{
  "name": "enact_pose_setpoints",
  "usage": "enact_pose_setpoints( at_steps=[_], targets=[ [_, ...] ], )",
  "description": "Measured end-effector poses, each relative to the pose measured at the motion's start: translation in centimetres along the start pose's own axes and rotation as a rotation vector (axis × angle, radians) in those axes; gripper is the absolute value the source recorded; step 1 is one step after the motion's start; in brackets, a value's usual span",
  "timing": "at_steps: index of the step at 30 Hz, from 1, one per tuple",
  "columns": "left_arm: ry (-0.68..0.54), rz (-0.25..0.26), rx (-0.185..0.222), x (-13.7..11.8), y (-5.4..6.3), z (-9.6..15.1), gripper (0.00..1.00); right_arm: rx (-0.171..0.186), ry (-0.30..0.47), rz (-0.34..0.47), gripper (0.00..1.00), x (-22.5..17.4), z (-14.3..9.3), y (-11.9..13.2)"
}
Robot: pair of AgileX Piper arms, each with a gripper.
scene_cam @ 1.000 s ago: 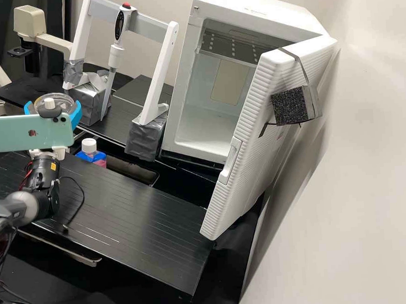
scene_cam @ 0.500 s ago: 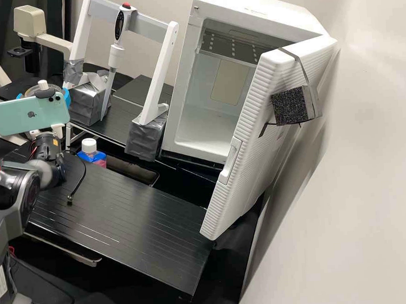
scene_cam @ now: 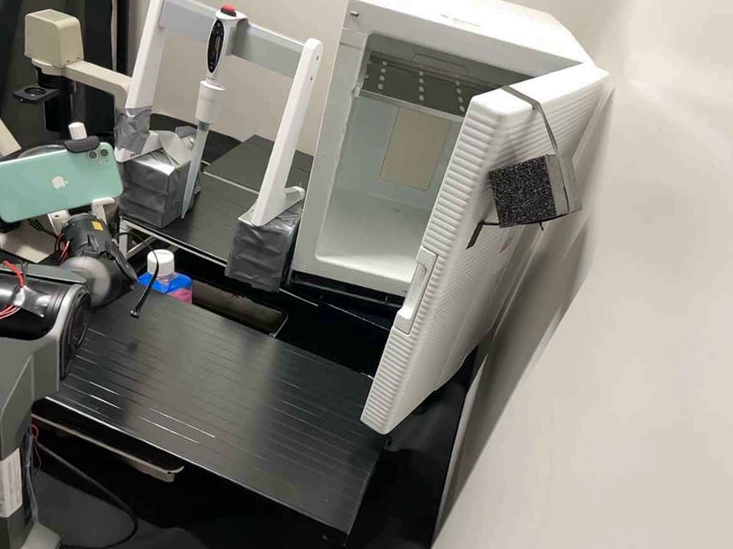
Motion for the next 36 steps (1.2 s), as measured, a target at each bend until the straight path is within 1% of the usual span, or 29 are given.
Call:
enact_pose_setpoints(
  at_steps=[3, 5, 10, 16, 21, 23, 27, 30, 31, 35, 36],
  targets=[
    [0.0, 0.0, 0.0, 0.0, 0.0, 0.0, 1.0, -0.015, 0.024, -0.019, 0.0, 0.9, 0.2, 0.5],
    [0.0, 0.0, 0.0, 0.0, 0.0, 0.0, 1.0, -0.014, 0.03, -0.013, 0.0, 1.5, 0.3, 0.8],
    [0.0, 0.0, 0.0, 0.0, 0.0, 0.0, 1.0, -0.028, 0.036, 0.002, 0.0, 2.9, 1.0, 1.5],
    [0.0, 0.0, 0.0, 0.0, 0.0, 0.0, 1.0, -0.042, 0.001, -0.002, 0.0, 4.9, 2.1, 1.6],
    [0.0, 0.0, 0.0, 0.0, 0.0, 0.0, 1.0, -0.045, -0.029, -0.025, 0.0, 6.7, 2.6, 0.7],
    [0.0, 0.0, 0.0, 0.0, 0.0, 0.0, 1.0, -0.04, -0.039, -0.03, 0.0, 7.5, 2.8, 0.3],
    [0.0, 0.0, 0.0, 0.0, 0.0, 0.0, 1.0, -0.014, -0.07, -0.025, 0.0, 8.5, 3.3, -0.1],
    [0.0, 0.0, 0.0, 0.0, 0.0, 0.0, 1.0, 0.021, -0.097, 0.0, 0.0, 9.2, 3.7, 0.0],
    [0.0, 0.0, 0.0, 0.0, 0.0, 0.0, 1.0, 0.041, -0.106, 0.016, 0.0, 9.5, 3.8, 0.1],
    [0.0, 0.0, 0.0, 0.0, 0.0, 0.0, 1.0, 0.092, -0.133, 0.054, 0.0, 10.3, 4.2, 0.3],
    [0.0, 0.0, 0.0, 0.0, 0.0, 0.0, 1.0, 0.1, -0.14, 0.054, 0.0, 10.5, 4.3, 0.2]
  ],
)
